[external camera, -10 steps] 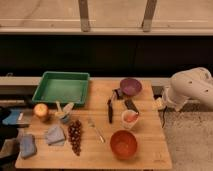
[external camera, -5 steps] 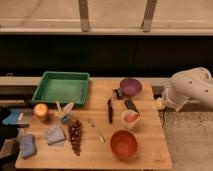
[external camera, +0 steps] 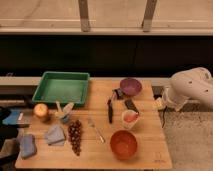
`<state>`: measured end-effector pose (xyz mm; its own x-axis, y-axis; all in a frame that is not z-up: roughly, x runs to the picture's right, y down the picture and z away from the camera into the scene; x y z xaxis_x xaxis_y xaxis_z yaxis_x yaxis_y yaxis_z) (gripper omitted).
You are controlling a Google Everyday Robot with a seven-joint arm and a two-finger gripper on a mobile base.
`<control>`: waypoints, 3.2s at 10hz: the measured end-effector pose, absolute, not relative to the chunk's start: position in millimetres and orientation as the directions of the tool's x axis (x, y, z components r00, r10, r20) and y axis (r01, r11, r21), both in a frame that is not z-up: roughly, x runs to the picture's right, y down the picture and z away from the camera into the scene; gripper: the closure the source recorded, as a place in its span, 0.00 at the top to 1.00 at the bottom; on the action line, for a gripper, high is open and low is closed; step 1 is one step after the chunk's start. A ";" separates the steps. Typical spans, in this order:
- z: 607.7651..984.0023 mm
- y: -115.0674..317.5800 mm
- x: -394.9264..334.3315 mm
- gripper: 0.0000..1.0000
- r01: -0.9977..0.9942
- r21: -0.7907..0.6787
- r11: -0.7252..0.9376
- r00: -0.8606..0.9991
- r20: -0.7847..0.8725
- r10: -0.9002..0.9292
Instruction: Wipe purple bowl with eraser
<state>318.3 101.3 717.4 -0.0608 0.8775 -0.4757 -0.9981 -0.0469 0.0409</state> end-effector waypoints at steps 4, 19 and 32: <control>726.5 97.2 306.5 0.74 -1.000 0.006 -0.012 -0.014 -0.474 0.880; 797.9 74.2 223.0 0.74 -0.936 -0.329 0.127 0.275 -0.457 0.846; 869.4 111.2 189.2 0.74 -0.918 -0.380 0.112 0.326 -0.562 0.760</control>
